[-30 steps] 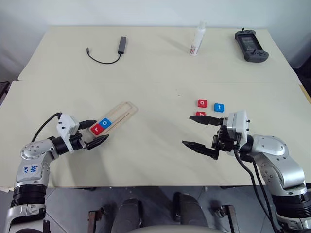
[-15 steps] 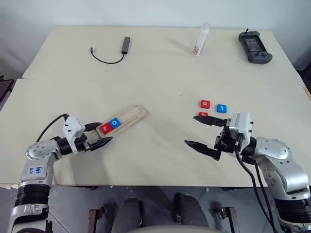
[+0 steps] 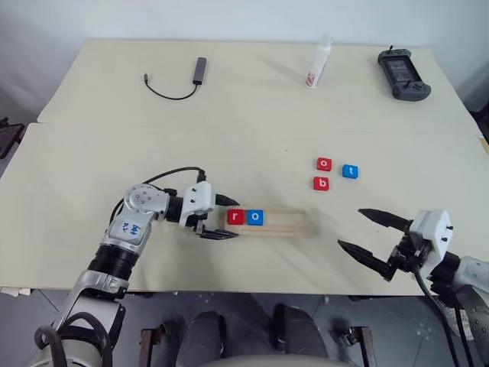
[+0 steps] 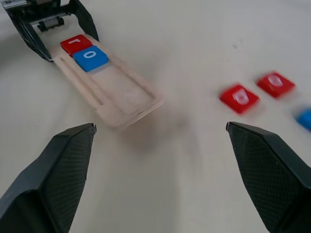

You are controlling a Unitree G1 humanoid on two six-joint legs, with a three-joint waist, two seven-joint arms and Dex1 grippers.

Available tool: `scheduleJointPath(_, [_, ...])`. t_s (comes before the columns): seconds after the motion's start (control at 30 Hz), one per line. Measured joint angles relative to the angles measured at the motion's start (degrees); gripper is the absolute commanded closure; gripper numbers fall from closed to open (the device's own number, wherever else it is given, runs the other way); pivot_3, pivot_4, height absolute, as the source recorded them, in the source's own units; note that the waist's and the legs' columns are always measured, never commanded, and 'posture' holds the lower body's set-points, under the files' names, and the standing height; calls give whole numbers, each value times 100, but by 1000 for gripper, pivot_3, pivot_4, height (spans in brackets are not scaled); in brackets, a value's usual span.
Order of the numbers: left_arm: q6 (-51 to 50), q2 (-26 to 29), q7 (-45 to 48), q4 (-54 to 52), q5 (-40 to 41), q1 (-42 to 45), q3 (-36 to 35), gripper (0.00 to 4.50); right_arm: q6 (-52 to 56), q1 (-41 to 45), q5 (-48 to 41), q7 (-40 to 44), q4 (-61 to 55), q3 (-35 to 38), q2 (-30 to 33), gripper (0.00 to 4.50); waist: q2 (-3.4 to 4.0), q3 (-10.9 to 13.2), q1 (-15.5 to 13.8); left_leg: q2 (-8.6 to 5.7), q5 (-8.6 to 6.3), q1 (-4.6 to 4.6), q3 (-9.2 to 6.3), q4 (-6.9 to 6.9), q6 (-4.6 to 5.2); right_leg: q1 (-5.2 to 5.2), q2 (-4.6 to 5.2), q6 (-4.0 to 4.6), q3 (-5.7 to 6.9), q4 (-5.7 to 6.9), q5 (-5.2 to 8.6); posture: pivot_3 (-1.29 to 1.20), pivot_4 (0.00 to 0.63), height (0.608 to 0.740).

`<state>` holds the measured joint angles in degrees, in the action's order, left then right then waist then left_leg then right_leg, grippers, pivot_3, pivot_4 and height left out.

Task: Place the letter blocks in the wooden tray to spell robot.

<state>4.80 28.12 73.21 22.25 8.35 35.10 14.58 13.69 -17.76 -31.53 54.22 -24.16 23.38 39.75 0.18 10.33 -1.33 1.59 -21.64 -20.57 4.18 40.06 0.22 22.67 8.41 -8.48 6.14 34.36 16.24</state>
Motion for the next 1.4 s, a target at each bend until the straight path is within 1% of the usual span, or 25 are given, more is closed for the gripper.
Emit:
scheduleJointPath(0.17, [-13, -245, -108, 305, -199, 295, 67, 1113, -19, -428, -18, -206, -195, 287, -217, 0, -1, 0, -15, 1, 0, 1, -1, 2, 0, -1, 0, 0, -1, 1, 0, 0, 150, 740])
scheduleJointPath(0.23, [-64, -264, -114, 355, -214, 296, 70, 365, -23, -551, -32, -248, -268, 338, -252, 0, -1, 0, -13, 1, 0, 1, -1, 1, 1, -1, 0, 0, -1, 0, 0, 0, 150, 740])
scheduleJointPath(0.27, [-93, -272, -116, 368, -221, 289, 70, 94, -35, -599, -38, -260, -281, 393, -264, 0, -1, 0, -13, 1, 0, 1, -2, 1, 1, -1, 0, 0, -1, 0, 0, 0, 150, 740])
scheduleJointPath(0.3, [-112, -272, -110, 367, -220, 285, 67, 38, -61, -659, -37, -272, -281, 425, -286, 0, -1, 0, -14, 1, 0, 1, -2, 1, 1, -1, 0, 0, -1, 0, 0, 0, 150, 740])
scheduleJointPath(0.47, [-318, -229, 13, 134, 35, -23, -111, 38, -212, -893, -29, -379, -289, 523, -469, 0, 0, 0, -7, 2, 0, 1, -3, 1, 1, 0, 0, 0, -2, 1, 0, 0, 150, 740])
scheduleJointPath(0.57, [-349, 3, 208, -113, 268, -334, -276, 38, -292, -1070, -41, -477, -291, 822, -607, 0, 0, 0, -9, 4, 0, 1, -5, 1, 0, -1, 0, 0, -2, 1, 0, 0, 150, 740])
scheduleJointPath(0.63, [-114, 218, 273, -89, 390, -535, -546, 38, -366, -1231, -80, -584, -288, 1046, -791, 0, 1, 0, -6, 4, 0, 3, -5, 0, 0, 0, 0, 0, -2, 2, 0, 0, 150, 740])
scheduleJointPath(0.7, [511, 224, 225, 132, 574, -616, -983, 38, -446, -1342, -109, -663, -282, 1205, -927, 0, 0, 0, -6, 4, -1, 3, -5, 2, 1, -3, 0, 0, -3, 1, 0, 0, 150, 740])
scheduleJointPath(0.77, [901, 278, 200, 346, 707, -635, -1322, 38, -603, -1364, -84, -730, -279, 1310, -1033, 0, 0, 0, -13, 3, -2, 8, -7, 4, 3, -9, 1, 0, -3, 0, 0, 0, 150, 740])
scheduleJointPath(0.83, [966, 460, 273, 386, 775, -723, -1475, 38, -746, -1426, -31, -769, -257, 1320, -1140, 0, 1, -1, -6, 4, -2, 10, -8, -1, 3, -9, 1, 0, -3, 1, 0, 0, 150, 740])
scheduleJointPath(0.93, [971, 510, 383, 386, 885, -876, -1594, 38, -796, -1398, 2, -847, -110, 1304, -1237, 0, 3, -1, -7, 3, -3, 10, -6, 0, 6, -9, 1, 0, -3, 1, 0, 0, 150, 740])
scheduleJointPath(1.03, [887, 512, 395, 324, 1000, -1030, -1655, 38, -607, -920, 5, -1084, -55, 1104, -1160, 0, 2, -1, 17, 4, -3, 11, -5, 5, 6, -8, 1, 0, -5, 5, 0, 0, 150, 740])
scheduleJointPath(1.13, [444, 512, 408, -28, 1244, -1151, -1680, 38, 226, -61, 68, -1567, -117, 646, -573, 0, 3, -1, 115, 8, -3, 24, 8, 6, 5, -7, 3, 1, -19, 22, 0, 0, 150, 740])
scheduleJointPath(1.2, [225, 520, 373, -331, 1369, -1266, -1701, 38, 1057, 638, 60, -1923, -153, 363, -83, 0, 4, -1, 143, 10, -2, 26, 8, 5, 4, -5, 4, 3, -19, 28, 1, 0, 150, 740])
scheduleJointPath(1.27, [73, 501, 271, -660, 1438, -1414, -1697, 38, 2119, 1590, 1, -2285, -122, -41, 396, 0, 5, -1, 159, 13, -2, 25, 4, 6, 4, 1, 4, 5, -20, 30, 2, 0, 150, 740])
scheduleJointPath(1.37, [-75, 441, 120, -996, 1478, -1627, -1685, 38, 3383, 2897, -20, -2671, 128, -691, 696, 0, 6, 0, 145, 11, -1, 15, 6, 4, 3, 9, 4, 10, -15, 31, 5, 0, 150, 740])
scheduleJointPath(1.4, [-102, 428, 81, -1080, 1483, -1688, -1688, 38, 3687, 3209, -3, -2757, 248, -857, 722, 0, 5, 0, 124, 11, -1, 9, -2, 4, 3, 10, 4, 10, -9, 30, 5, 0, 150, 740])
